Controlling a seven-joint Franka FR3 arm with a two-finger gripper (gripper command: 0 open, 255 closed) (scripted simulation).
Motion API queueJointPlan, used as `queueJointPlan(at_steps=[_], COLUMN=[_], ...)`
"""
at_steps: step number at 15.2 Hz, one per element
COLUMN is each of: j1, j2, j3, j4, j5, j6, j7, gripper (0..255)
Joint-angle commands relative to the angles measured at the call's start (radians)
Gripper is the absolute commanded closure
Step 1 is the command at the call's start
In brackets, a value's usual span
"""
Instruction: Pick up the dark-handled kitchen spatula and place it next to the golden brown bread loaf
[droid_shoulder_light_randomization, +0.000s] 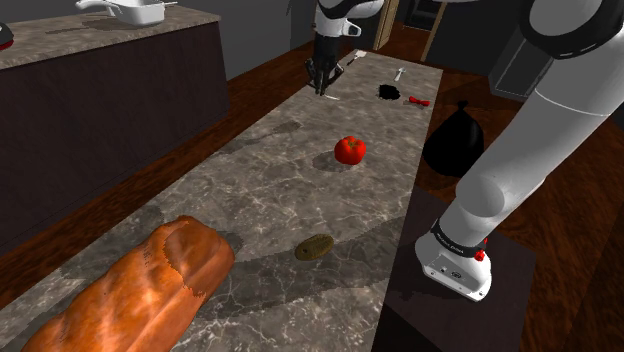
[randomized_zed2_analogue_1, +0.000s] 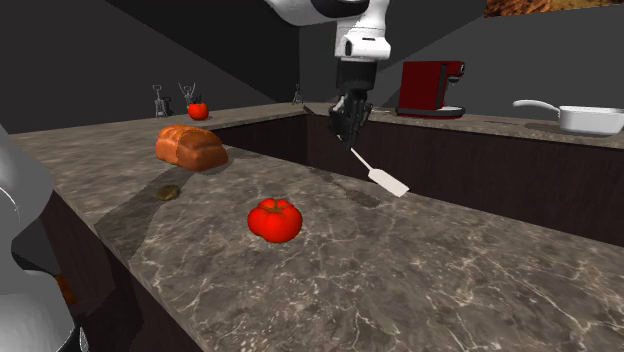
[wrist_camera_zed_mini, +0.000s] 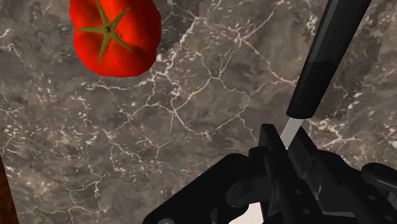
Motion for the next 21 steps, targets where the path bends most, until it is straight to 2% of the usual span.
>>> queueJointPlan(at_steps=[1, 8, 14, 21], j1=[-0.001, -0.001, 0.057, 0.128], j2=[-0.006, -0.012, -0.112, -0.189], j3=[-0.001, -0.001, 0.061, 0.146], j4=[0.017, 0.103, -0.010, -0.088], j5=[0.001, 0.000, 0.030, 0.067], j6=[-0.024, -0.115, -0.091, -0.074], j7=[0.000, 0.004, 0.116, 0.258], gripper=[255, 255, 255, 255])
